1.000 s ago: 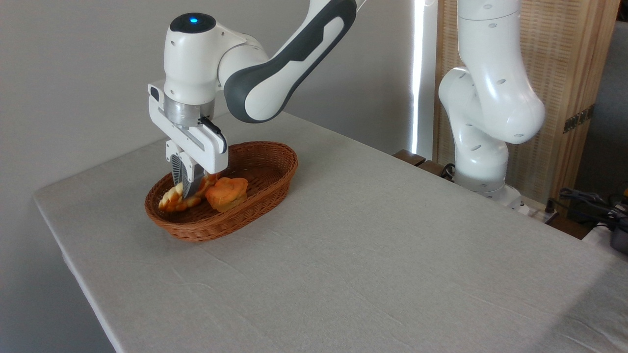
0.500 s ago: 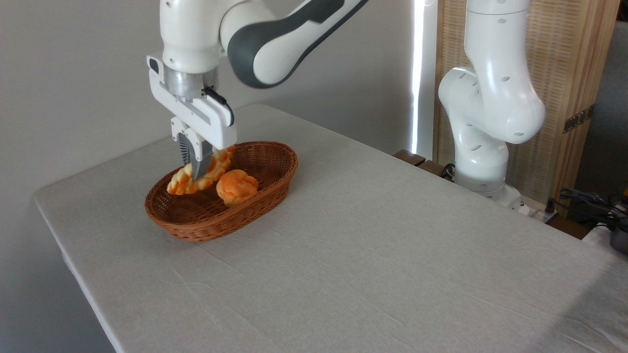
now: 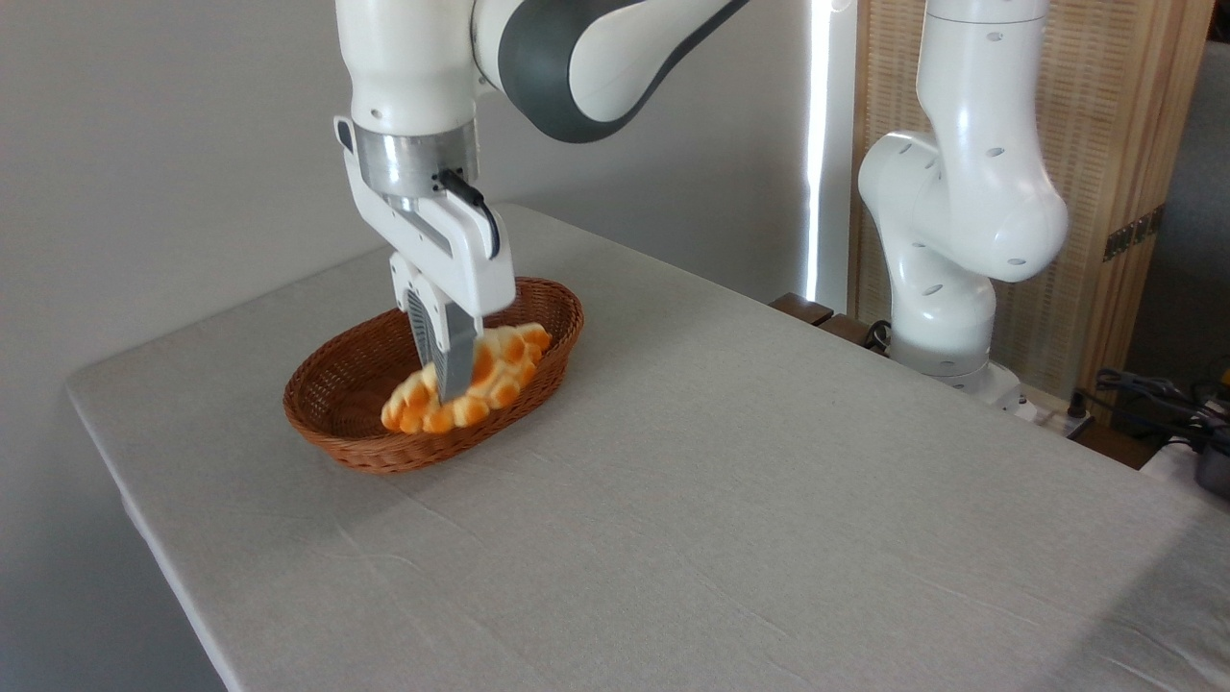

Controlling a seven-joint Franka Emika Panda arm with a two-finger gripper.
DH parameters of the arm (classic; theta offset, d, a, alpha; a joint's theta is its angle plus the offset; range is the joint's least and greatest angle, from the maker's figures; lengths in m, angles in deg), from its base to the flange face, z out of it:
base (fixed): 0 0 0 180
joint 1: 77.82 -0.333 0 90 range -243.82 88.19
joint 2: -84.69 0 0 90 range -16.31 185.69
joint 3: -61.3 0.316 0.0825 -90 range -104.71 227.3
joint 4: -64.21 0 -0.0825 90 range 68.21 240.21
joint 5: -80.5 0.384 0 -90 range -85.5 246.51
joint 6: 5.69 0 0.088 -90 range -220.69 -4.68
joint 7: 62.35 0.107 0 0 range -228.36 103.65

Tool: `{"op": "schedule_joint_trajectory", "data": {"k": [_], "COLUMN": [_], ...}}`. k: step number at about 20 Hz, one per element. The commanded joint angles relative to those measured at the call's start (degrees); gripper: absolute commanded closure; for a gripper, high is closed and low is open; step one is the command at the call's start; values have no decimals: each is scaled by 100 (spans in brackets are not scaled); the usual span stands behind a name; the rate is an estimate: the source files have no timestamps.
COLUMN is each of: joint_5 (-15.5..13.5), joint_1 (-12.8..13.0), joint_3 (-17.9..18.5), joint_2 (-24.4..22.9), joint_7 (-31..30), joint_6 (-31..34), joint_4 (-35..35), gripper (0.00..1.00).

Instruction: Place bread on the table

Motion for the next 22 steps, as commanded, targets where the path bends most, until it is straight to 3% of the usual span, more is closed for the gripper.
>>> {"op": "schedule_joint_trajectory", "data": {"k": [1, 2, 3, 5, 7, 17, 22], "joint_5": [308, 474, 607, 634, 643, 626, 564], "joint_1": [44, 44, 44, 53, 44, 53, 62], "joint_3": [301, 362, 380, 380, 372, 363, 328], "joint_2": [198, 303, 400, 462, 480, 489, 314], "joint_7": [287, 401, 455, 455, 464, 447, 420], "joint_6": [188, 302, 382, 400, 391, 347, 365], "joint_4": [68, 86, 104, 95, 95, 69, -308], "gripper": [89, 81, 66, 7, 0, 0, 0]}}
